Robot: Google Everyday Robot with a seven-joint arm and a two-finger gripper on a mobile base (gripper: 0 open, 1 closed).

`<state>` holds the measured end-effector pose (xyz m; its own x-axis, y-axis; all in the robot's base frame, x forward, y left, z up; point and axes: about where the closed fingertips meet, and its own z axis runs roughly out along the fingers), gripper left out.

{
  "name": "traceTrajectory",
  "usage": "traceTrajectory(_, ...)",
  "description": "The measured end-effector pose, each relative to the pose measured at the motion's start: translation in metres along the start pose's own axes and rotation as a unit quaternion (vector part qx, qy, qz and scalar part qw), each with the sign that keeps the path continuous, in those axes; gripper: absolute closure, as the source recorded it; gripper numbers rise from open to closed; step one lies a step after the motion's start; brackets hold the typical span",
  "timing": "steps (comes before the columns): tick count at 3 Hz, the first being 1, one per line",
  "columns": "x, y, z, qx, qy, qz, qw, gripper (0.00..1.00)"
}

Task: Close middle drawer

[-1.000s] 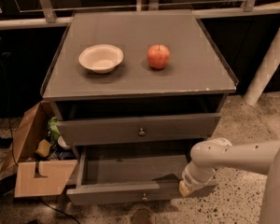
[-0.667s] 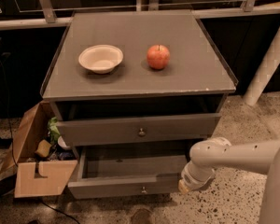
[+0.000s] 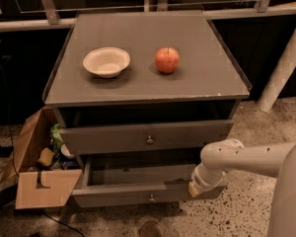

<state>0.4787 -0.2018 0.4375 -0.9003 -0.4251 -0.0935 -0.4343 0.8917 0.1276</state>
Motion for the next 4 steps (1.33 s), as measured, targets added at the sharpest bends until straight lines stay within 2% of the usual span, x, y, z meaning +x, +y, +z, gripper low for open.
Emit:
traceTrajectory(1,0.025,-0.008,0.014,-0.003,0.031,0.026,0.9992,1.00)
traceTrajectory(2,0.058,-0.019,0.027,-0.002,0.065,0.055,0.9963,1.00)
traceTrajectory(3,0.062,-0.021,0.029,-0.001,0.070,0.059,0.9958,1.00)
traceTrajectory(4,0.040,-0.021,0.034,0.004,0.070,0.074,0.9947,1.00)
